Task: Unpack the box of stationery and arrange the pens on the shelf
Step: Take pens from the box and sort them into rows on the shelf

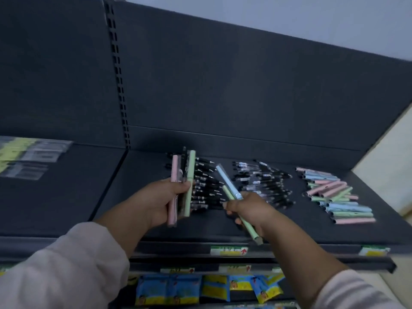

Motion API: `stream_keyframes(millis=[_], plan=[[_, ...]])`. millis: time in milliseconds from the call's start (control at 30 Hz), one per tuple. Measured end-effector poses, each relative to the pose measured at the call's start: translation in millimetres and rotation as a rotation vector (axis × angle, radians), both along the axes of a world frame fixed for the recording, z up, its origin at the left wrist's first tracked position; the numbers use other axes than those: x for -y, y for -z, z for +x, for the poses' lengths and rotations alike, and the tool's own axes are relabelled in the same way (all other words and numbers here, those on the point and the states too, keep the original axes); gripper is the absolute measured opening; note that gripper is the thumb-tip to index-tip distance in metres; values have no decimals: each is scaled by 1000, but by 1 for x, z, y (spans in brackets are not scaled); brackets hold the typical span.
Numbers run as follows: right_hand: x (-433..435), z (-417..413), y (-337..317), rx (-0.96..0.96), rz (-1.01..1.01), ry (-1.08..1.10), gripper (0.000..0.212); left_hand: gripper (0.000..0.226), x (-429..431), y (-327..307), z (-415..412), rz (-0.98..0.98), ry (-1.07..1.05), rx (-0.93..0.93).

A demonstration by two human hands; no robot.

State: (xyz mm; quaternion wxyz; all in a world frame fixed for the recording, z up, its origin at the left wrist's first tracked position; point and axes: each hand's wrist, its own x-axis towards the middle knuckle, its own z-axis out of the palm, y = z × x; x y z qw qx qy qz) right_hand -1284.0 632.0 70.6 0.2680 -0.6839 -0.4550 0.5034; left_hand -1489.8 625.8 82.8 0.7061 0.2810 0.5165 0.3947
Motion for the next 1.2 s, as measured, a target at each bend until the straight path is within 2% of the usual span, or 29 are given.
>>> stream_keyframes(millis=[167, 367, 467, 533, 633, 767, 1033, 1200], plan=[[-15, 12, 3, -43, 27, 9, 20, 8, -22, 7, 21, -18, -29, -19], [-29, 38, -9, -444, -16, 102, 15, 7, -37, 0, 63, -9, -35, -32], [-36, 59, -13, -516, -31, 59, 10, 9, -46, -4, 99, 26, -111, -2], [-40, 80, -15, -536, -47, 42, 17, 11, -50, -7, 129, 51, -173, 30], [-49, 123, -21, -513, -21, -7, 23, 14, -54, -10, 181, 78, -206, 42], [-68, 199, -25, -404, 63, -32, 8, 11, -67, -8, 244, 98, -143, -51], [-92, 361, -19, -163, 90, 13, 16, 9, -80, -5, 333, 14, -56, -116], [-100, 407, -8, -176, 63, 79, 17, 13, -85, -2, 366, 41, 2, -150]])
